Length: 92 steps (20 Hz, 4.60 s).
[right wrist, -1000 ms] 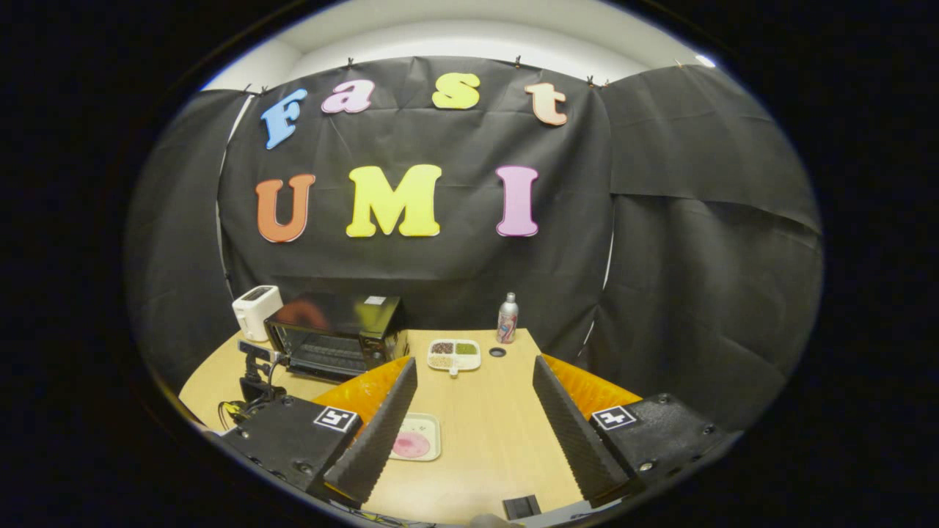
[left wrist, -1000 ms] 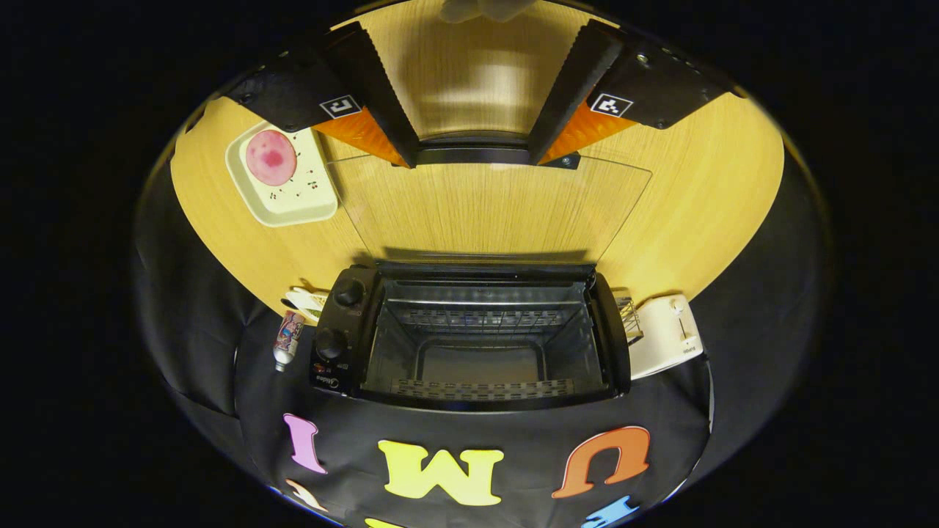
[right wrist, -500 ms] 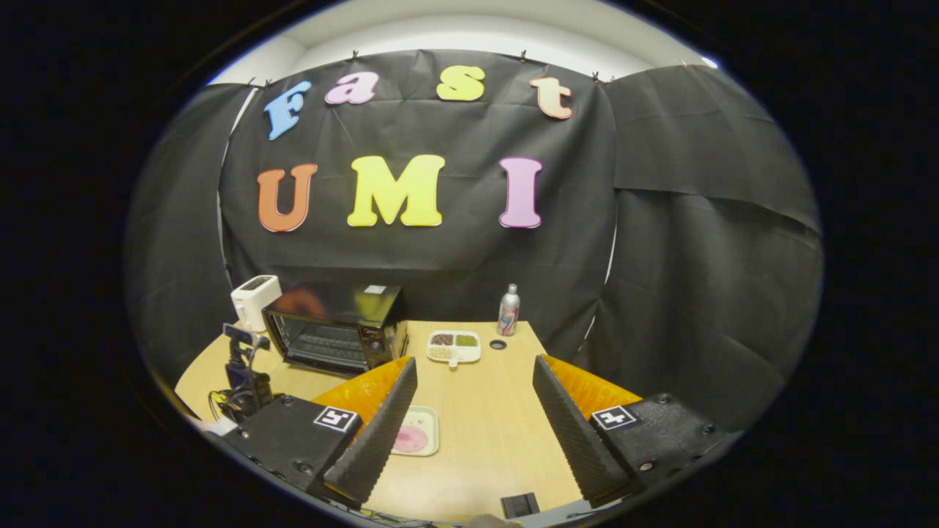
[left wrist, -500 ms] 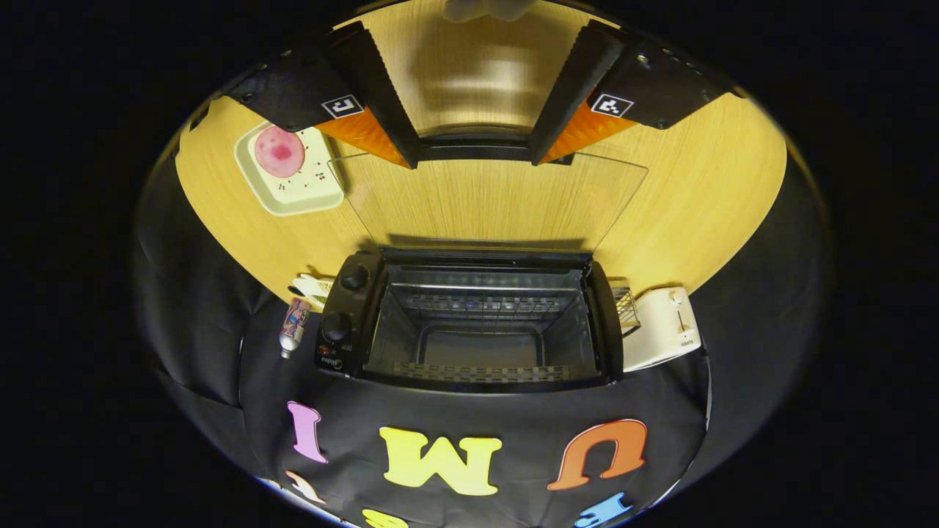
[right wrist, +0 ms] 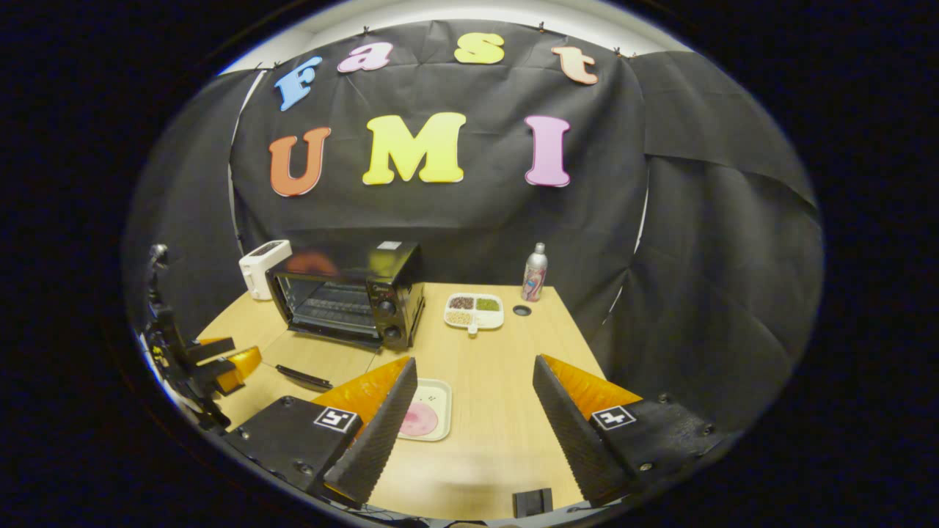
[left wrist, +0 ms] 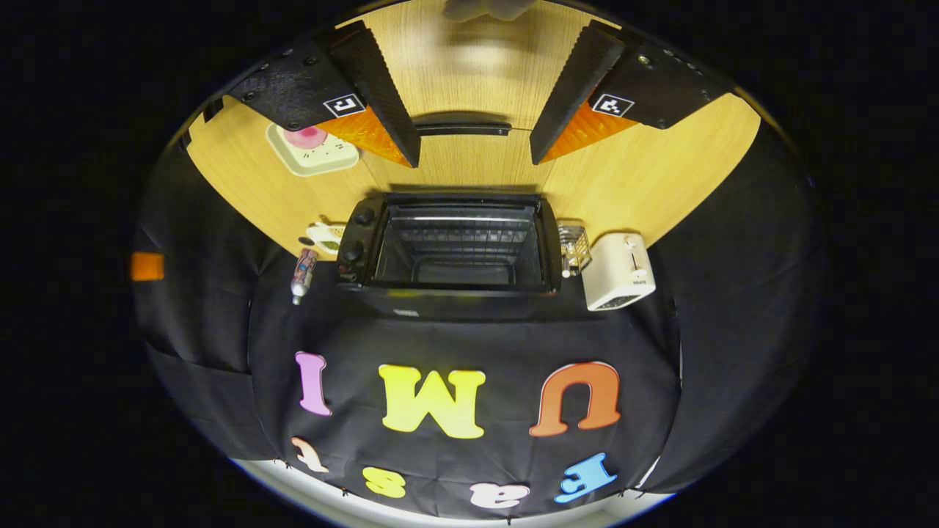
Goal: Open the electric oven with the left hand, put the food in, and close the electric oven.
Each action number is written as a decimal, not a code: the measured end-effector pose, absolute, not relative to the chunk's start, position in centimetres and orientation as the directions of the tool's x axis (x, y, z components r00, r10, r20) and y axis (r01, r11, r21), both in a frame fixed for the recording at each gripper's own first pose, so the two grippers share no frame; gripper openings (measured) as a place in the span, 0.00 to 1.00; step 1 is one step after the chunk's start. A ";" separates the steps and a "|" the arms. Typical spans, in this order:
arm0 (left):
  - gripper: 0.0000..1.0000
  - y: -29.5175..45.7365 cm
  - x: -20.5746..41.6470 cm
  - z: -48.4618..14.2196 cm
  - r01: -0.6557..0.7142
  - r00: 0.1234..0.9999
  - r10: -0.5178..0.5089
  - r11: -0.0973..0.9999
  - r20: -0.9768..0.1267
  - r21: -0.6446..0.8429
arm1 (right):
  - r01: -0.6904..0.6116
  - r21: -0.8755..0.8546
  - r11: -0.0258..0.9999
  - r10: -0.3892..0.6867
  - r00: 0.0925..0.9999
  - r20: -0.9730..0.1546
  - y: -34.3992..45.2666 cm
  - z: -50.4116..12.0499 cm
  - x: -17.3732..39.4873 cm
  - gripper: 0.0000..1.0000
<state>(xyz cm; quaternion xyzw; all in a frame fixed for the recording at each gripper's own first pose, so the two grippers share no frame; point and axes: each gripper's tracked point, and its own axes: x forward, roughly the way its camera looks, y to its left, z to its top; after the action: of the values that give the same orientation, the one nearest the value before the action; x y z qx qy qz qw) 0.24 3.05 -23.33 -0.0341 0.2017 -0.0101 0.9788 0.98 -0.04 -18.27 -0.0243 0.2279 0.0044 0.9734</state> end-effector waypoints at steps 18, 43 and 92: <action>0.96 4.2 -5.7 -5.6 -0.139 0.984 0.148 0.986 -0.100 0.094 | -0.104 0.203 0.974 0.227 0.480 -0.847 2.5 -40.9 9.0 0.55; 0.96 4.8 -4.7 -7.0 -0.169 0.977 0.174 0.984 -0.124 0.053 | 0.105 0.515 0.851 0.454 0.346 -0.821 2.2 -41.7 9.1 0.01; 0.97 13.9 -1.1 -11.0 -0.307 0.906 0.329 0.944 -0.266 0.122 | 0.294 0.861 0.415 0.333 0.831 -0.445 28.0 -34.9 26.9 0.07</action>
<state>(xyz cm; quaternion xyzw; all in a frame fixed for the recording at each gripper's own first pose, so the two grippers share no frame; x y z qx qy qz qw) -1.11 13.93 -11.00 0.0388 0.1429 0.1631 0.9754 26.88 28.01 -34.85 0.5408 0.2902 0.0124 0.7894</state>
